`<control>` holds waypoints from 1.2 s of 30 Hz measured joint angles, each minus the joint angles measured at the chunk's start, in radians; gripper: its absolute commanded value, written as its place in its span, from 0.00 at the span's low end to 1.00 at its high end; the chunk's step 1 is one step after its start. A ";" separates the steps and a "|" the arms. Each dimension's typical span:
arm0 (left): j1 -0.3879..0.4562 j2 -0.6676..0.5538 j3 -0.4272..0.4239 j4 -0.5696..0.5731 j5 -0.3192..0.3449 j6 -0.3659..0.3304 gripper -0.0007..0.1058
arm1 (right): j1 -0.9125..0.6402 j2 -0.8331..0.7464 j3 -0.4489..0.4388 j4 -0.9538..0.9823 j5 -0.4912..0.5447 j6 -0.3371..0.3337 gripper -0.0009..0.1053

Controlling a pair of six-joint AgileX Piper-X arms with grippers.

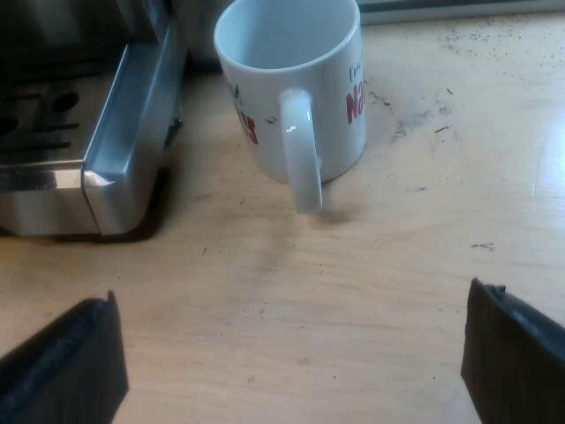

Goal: Grind coffee beans and then tamp

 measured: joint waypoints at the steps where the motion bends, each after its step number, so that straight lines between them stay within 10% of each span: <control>1: 0.000 0.000 0.000 0.000 0.000 0.000 0.79 | 0.000 0.000 0.000 0.000 0.000 0.000 0.76; 17: -0.022 0.049 -0.096 0.035 0.201 -0.003 0.79 | 0.148 0.075 -0.136 0.075 -0.030 0.039 0.75; 36: -0.405 0.363 -0.142 -0.193 0.446 0.024 0.79 | 0.621 0.405 -0.310 0.020 -0.068 -0.040 0.75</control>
